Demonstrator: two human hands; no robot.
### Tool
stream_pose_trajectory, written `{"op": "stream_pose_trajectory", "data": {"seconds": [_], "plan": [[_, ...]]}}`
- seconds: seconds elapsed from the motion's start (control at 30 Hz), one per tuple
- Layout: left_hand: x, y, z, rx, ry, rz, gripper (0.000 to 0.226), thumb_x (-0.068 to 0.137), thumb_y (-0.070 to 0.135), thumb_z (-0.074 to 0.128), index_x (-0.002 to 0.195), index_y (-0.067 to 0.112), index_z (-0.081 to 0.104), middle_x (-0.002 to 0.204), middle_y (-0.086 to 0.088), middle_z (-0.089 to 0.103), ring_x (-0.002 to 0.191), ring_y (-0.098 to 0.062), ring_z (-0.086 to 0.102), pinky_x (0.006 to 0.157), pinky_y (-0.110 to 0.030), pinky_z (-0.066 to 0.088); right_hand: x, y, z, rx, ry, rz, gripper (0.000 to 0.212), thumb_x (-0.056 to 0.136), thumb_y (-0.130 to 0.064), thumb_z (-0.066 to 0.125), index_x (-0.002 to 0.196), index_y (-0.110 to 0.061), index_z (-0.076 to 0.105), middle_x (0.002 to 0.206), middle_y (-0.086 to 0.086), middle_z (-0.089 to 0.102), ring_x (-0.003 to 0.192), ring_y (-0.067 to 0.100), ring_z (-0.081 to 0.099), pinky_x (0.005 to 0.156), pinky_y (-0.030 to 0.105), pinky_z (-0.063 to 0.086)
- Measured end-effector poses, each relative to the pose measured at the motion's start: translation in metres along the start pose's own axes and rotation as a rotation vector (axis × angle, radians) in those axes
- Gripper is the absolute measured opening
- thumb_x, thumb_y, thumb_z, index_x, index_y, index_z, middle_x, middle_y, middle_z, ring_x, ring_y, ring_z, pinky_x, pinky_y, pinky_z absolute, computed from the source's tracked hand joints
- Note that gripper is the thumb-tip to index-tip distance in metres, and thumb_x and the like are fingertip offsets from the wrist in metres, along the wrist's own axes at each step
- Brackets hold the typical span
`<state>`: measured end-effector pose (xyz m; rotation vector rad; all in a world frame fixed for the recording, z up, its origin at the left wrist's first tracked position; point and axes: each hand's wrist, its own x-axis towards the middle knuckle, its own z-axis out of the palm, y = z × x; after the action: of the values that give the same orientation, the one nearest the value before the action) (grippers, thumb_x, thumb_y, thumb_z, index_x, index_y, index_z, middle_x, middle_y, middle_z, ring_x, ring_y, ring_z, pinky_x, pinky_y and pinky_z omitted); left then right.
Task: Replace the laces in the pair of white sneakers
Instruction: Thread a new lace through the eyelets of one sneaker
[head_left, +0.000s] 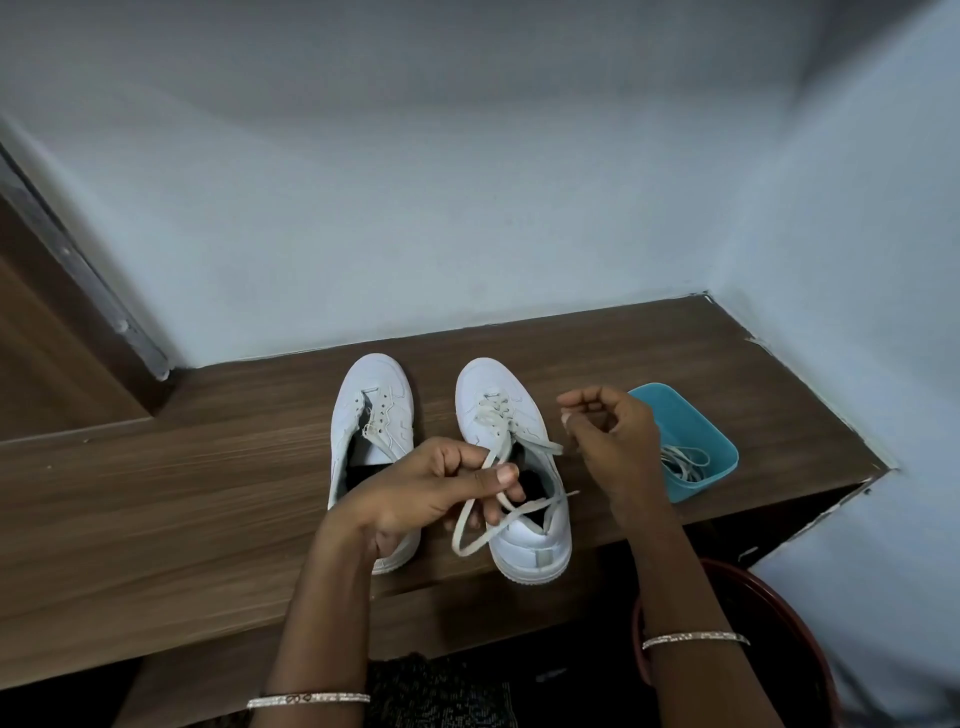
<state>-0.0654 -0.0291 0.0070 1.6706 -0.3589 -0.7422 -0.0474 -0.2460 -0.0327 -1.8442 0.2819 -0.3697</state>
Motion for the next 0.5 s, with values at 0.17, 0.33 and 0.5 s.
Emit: {"op": "stream_pose_trajectory", "data": {"seconds": [0.17, 0.33, 0.5], "plan": [[-0.004, 0.006, 0.0, -0.127, -0.087, 0.119, 0.035, 0.095, 0.037, 0.057, 0.104, 0.008, 0.074, 0.071, -0.006, 0.063, 0.068, -0.018, 0.051, 0.057, -0.023, 0.038, -0.012, -0.025, -0.007, 0.23, -0.357, 0.04, 0.015, 0.091, -0.017, 0.07, 0.083, -0.004, 0.073, 0.076, 0.013, 0.073, 0.057, 0.016, 0.059, 0.051, 0.019, 0.045], [0.004, 0.002, 0.007, -0.055, -0.059, 0.134, 0.033, 0.101, 0.031, 0.05, 0.088, 0.005, 0.065, 0.077, -0.011, 0.061, 0.063, -0.015, 0.052, 0.059, -0.028, 0.04, -0.023, -0.036, -0.01, 0.217, -0.868, 0.143, 0.046, 0.096, -0.043, 0.057, 0.089, -0.001, 0.072, 0.085, 0.029, 0.07, 0.052, 0.025, 0.056, 0.041, 0.015, 0.035], [0.002, -0.001, 0.0, -0.059, -0.024, 0.132, 0.028, 0.101, 0.026, 0.051, 0.091, 0.009, 0.072, 0.077, -0.012, 0.062, 0.065, -0.017, 0.053, 0.055, -0.024, 0.042, -0.017, -0.027, -0.012, 0.258, -0.768, 0.133, 0.027, 0.086, -0.029, 0.072, 0.101, -0.006, 0.075, 0.077, 0.02, 0.068, 0.048, 0.013, 0.046, 0.041, 0.017, 0.032]]}}
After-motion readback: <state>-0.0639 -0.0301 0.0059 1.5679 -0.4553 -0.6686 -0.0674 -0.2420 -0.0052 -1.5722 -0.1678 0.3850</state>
